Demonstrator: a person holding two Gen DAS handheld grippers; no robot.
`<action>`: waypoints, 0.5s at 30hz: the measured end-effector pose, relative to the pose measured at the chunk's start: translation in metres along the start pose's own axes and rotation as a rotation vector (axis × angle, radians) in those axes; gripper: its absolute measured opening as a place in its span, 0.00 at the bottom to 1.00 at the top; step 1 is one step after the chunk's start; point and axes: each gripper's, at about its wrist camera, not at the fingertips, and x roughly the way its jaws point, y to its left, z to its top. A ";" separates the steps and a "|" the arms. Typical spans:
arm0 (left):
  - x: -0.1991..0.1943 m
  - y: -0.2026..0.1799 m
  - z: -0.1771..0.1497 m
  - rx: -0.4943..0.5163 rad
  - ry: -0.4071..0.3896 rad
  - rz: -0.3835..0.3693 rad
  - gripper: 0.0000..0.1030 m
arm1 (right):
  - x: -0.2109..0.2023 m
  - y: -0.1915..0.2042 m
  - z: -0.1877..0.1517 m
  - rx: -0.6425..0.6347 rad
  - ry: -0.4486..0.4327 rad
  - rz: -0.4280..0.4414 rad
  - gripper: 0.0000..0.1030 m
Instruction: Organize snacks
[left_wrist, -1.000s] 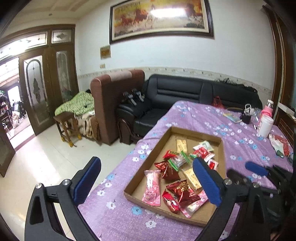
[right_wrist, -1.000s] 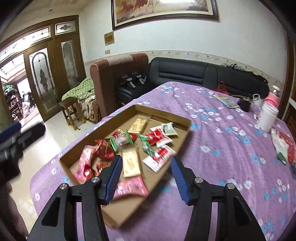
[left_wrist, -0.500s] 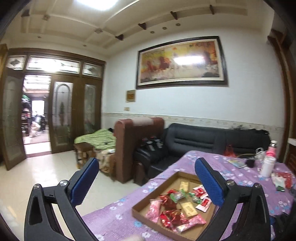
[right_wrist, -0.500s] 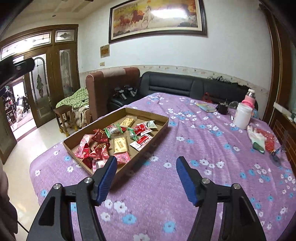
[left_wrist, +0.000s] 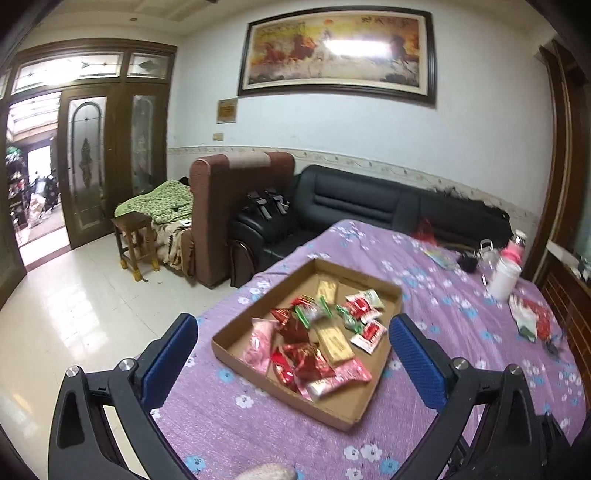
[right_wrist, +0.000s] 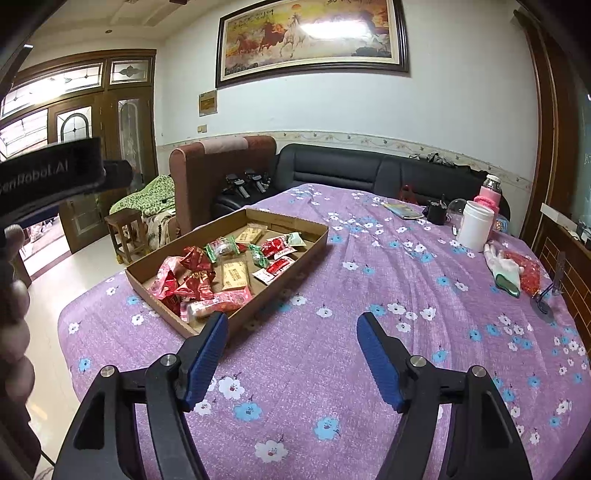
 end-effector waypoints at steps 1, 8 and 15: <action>-0.001 -0.003 -0.001 0.012 0.002 -0.001 1.00 | 0.001 0.001 0.000 -0.003 0.003 -0.002 0.74; 0.009 -0.012 -0.010 0.066 0.033 -0.032 1.00 | 0.013 0.014 -0.003 -0.055 0.033 -0.013 0.75; 0.023 -0.009 -0.016 0.071 0.076 -0.045 1.00 | 0.023 0.024 -0.003 -0.078 0.057 -0.009 0.75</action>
